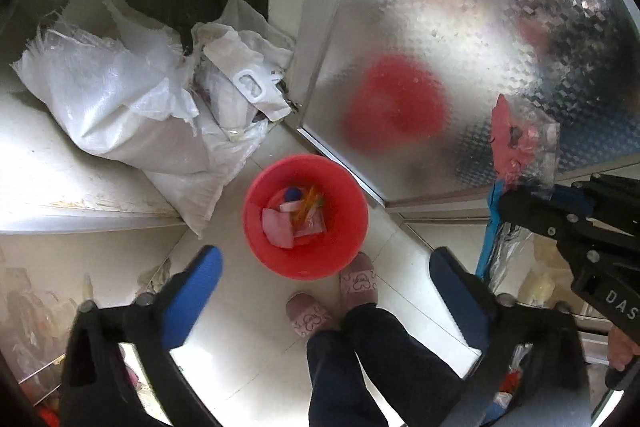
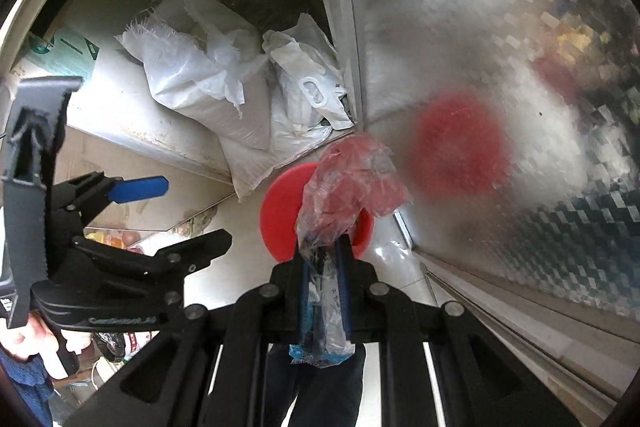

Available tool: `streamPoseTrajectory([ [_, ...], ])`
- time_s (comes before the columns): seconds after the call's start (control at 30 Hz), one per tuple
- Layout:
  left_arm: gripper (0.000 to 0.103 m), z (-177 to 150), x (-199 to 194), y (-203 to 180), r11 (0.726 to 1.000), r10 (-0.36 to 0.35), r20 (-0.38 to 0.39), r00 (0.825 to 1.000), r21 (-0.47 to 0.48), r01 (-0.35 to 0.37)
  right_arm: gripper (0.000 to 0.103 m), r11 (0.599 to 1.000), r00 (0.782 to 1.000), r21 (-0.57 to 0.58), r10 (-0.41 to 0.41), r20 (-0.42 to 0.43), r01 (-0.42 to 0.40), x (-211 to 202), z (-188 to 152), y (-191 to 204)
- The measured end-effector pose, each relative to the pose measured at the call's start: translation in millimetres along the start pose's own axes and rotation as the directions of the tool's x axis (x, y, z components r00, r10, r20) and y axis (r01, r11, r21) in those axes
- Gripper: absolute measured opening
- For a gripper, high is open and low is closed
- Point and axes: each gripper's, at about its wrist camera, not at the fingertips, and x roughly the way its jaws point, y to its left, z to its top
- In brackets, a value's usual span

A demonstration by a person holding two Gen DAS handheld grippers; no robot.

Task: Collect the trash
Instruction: 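Open both tools over the red bin, dropping both packets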

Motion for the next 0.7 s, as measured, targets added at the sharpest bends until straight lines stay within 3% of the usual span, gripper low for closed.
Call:
streamPoseTrajectory([
  [0.1, 0.103, -2, -3, 7, 0.997, -0.062, 0.006, 0.998, -0.044, 0.063, 0.012, 1.0, 1.0, -0.008, 0.004, -0.001, -0.004, 4, 1, 1],
  [0.3, 0.103, -13, -7, 11, 0.999, 0.03, -0.002, 1.0, -0.027, -0.03, 0.012, 0.998, 1.0, -0.054, 0.029, -0.006, -0.029, 15, 2, 7],
  [0.7, 0.103, -37, -5, 43, 0.99, 0.109, -0.019, 0.994, -0.09, -0.11, 0.012, 0.985, 0.998, -0.164, 0.062, -0.006, -0.063, 55, 8, 31],
])
